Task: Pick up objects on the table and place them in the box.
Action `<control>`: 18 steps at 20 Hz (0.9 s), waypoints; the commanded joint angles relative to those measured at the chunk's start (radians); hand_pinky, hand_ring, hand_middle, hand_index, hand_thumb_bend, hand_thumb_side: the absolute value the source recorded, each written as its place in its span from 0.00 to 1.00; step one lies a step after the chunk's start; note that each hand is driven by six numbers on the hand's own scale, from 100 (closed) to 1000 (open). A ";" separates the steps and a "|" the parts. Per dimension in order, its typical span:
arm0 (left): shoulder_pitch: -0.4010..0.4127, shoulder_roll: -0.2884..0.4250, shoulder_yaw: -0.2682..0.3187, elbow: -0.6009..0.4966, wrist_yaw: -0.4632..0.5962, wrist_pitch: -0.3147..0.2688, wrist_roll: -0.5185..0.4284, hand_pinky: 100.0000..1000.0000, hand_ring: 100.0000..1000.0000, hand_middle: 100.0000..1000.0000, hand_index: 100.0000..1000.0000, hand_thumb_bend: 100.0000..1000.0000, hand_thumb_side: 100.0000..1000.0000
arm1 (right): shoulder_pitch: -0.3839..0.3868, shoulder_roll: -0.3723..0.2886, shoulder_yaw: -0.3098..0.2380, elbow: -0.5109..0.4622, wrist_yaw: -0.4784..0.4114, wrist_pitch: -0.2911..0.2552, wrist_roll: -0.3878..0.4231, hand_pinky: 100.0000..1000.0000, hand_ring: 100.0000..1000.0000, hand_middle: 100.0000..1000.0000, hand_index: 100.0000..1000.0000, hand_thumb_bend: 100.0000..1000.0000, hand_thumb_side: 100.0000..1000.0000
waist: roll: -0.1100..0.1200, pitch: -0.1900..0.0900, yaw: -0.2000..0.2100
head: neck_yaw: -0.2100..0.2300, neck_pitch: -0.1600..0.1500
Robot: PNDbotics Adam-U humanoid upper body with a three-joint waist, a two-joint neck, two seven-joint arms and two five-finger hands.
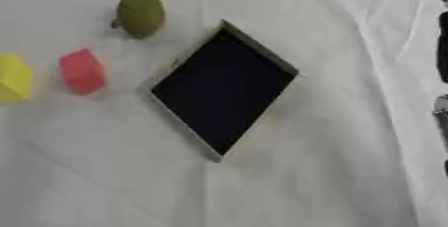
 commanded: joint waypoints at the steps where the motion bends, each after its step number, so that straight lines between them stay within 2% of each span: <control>1: -0.025 0.014 0.004 0.012 0.000 -0.004 -0.003 0.91 0.91 0.86 0.94 0.37 0.00 | -0.008 -0.012 -0.001 -0.020 -0.009 0.002 0.005 0.82 0.86 0.68 0.75 0.00 0.62 | 0.016 -0.007 0.000 | 0.006 -0.013; 4: -0.030 0.004 0.004 0.018 0.010 -0.009 0.005 0.87 0.86 0.78 0.90 0.29 0.00 | -0.006 -0.011 0.001 -0.020 -0.010 0.004 0.009 0.82 0.86 0.68 0.75 0.00 0.62 | 0.016 -0.008 -0.001 | 0.007 -0.012; 6: -0.032 0.002 0.008 0.012 0.024 -0.012 0.015 0.83 0.80 0.70 0.84 0.20 0.00 | -0.004 -0.011 0.000 -0.020 -0.010 0.005 0.010 0.82 0.86 0.68 0.75 0.00 0.62 | 0.015 -0.008 -0.001 | 0.007 -0.010; 9: -0.031 0.003 0.015 -0.001 0.053 -0.008 0.029 0.80 0.76 0.63 0.78 0.15 0.00 | -0.003 -0.010 0.001 -0.020 -0.010 0.008 0.010 0.82 0.86 0.68 0.75 0.00 0.62 | 0.016 -0.009 0.002 | 0.006 -0.009; 15: -0.031 0.011 0.033 -0.049 0.084 0.007 0.041 0.80 0.75 0.62 0.78 0.12 0.00 | -0.002 -0.013 0.002 -0.020 -0.011 0.009 0.013 0.82 0.87 0.68 0.75 0.00 0.62 | 0.015 -0.014 0.007 | 0.003 -0.007; 16: -0.033 0.012 0.034 -0.063 0.089 0.006 0.042 0.79 0.74 0.62 0.78 0.08 0.00 | -0.001 -0.013 0.002 -0.020 -0.011 0.009 0.013 0.82 0.87 0.68 0.75 0.00 0.62 | 0.015 -0.015 0.008 | 0.002 -0.005; 18: -0.040 0.023 0.040 -0.133 0.114 -0.002 0.043 0.79 0.74 0.62 0.78 0.06 0.00 | 0.002 -0.017 0.000 -0.020 -0.010 0.007 0.012 0.82 0.87 0.68 0.75 0.00 0.62 | 0.014 -0.018 0.011 | -0.002 -0.001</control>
